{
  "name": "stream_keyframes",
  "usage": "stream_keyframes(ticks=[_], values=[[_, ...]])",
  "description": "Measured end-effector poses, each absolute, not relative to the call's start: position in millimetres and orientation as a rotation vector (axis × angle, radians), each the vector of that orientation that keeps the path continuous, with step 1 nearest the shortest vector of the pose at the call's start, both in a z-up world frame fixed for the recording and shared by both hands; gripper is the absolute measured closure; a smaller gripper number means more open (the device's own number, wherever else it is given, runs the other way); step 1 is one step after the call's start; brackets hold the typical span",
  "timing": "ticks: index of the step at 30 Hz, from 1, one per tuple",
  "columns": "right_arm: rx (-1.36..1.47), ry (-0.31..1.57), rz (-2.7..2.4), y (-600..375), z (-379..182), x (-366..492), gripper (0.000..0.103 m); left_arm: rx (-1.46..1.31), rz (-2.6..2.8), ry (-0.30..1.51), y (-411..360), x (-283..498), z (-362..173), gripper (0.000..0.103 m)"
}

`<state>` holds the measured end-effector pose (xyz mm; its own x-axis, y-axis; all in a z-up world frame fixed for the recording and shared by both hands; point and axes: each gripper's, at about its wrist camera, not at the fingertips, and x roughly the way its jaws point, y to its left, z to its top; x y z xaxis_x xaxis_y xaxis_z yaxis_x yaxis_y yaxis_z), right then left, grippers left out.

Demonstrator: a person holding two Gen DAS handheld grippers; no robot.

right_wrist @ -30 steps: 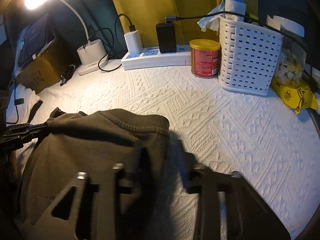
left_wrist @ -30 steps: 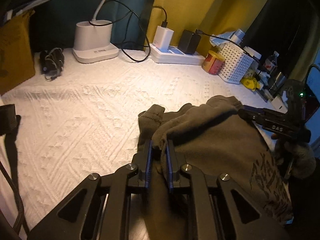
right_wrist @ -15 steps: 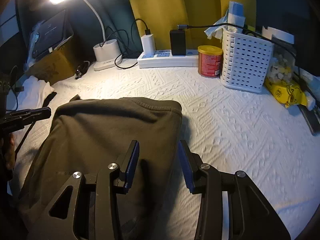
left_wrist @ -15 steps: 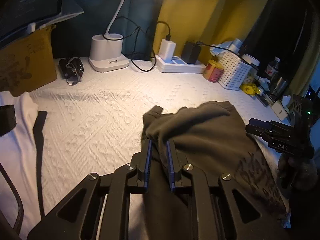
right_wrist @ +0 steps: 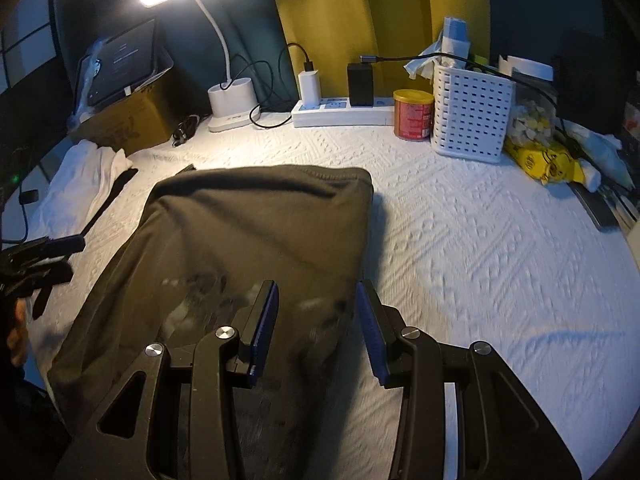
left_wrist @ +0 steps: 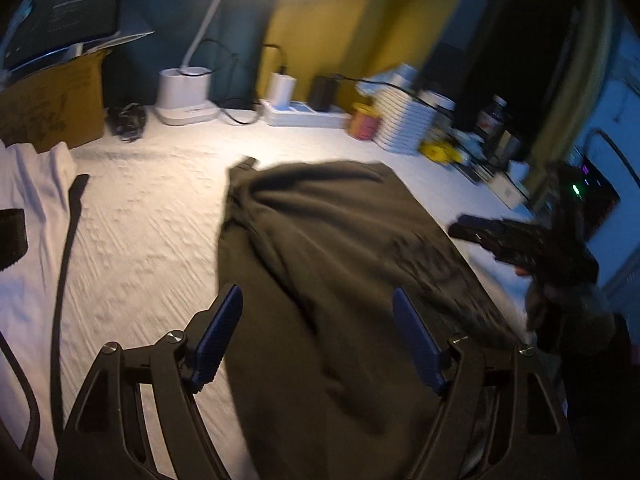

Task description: Fold small clothes

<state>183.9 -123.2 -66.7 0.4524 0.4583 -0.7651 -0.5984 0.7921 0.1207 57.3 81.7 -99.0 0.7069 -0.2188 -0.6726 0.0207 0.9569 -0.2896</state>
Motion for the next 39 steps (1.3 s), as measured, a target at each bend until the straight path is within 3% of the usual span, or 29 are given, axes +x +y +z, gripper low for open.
stream_keyframes(ticks=[2, 6, 15, 16, 18, 21, 28, 39], values=[[-0.173, 0.887, 0.648, -127, -67, 174, 0.06, -0.27, -0.171, 0.797, 72, 48, -104, 0.026], [-0.165, 0.892, 0.635, -134, -69, 156, 0.06, -0.278, -0.214, 0.851, 59, 32, -117, 0.039], [-0.149, 0.912, 0.612, -152, -75, 126, 0.06, -0.355, -0.284, 0.932, 51, -1, -139, 0.04], [-0.147, 0.914, 0.611, -153, -76, 123, 0.06, -0.353, -0.287, 0.918, 49, -5, -139, 0.045], [-0.145, 0.917, 0.613, -154, -77, 119, 0.06, -0.356, -0.292, 0.918, 47, -9, -140, 0.085], [-0.148, 0.918, 0.618, -154, -78, 111, 0.06, -0.346, -0.295, 0.897, 44, -16, -136, 0.098], [-0.162, 0.925, 0.617, -156, -81, 96, 0.06, -0.35, -0.289, 0.833, 50, -33, -118, 0.099], [-0.184, 0.957, 0.608, -160, -91, 62, 0.06, -0.359, -0.265, 0.917, 49, -37, -144, 0.098]])
